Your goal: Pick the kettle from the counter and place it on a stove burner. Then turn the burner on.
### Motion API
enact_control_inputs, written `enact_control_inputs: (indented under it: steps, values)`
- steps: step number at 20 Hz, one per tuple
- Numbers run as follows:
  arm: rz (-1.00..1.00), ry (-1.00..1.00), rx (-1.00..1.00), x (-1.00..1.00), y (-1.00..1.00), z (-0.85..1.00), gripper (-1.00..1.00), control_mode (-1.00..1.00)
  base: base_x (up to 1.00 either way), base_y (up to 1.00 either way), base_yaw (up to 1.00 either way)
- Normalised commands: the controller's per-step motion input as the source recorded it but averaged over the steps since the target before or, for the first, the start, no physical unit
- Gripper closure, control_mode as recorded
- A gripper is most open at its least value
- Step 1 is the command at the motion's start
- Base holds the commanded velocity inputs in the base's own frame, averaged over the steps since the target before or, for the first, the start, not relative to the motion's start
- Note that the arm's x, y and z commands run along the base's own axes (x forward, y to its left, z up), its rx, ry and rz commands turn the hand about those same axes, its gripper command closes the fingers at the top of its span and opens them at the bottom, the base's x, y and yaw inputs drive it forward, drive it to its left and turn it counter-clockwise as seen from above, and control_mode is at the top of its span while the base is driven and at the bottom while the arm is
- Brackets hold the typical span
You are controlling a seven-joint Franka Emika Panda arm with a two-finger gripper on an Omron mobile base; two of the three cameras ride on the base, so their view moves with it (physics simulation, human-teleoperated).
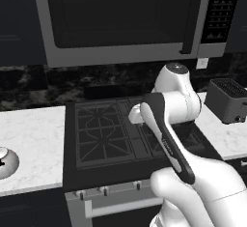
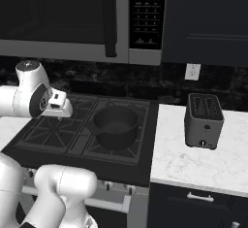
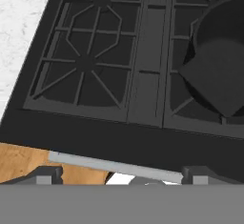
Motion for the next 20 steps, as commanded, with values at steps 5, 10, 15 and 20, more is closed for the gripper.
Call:
enact_control_inputs:
  steps: [5,10,15,20]
  values:
    - [0.1,-0.05,0.0,-0.09,0.7,-0.35,-1.0,-1.0,0.0,0.0,0.0]
    - [0.07,-0.04,-0.04,-0.02,0.79,-0.43,-1.0,-1.0,0.0,0.0,0.0]
    - [0.07,-0.01,0.0,-0.06,0.83,-0.25,-1.0,-1.0,0.0,0.0,0.0]
    - [0.02,-0.01,0.07,-0.2,0.66,-0.13,-1.0,-1.0,0.0,0.0,0.0]
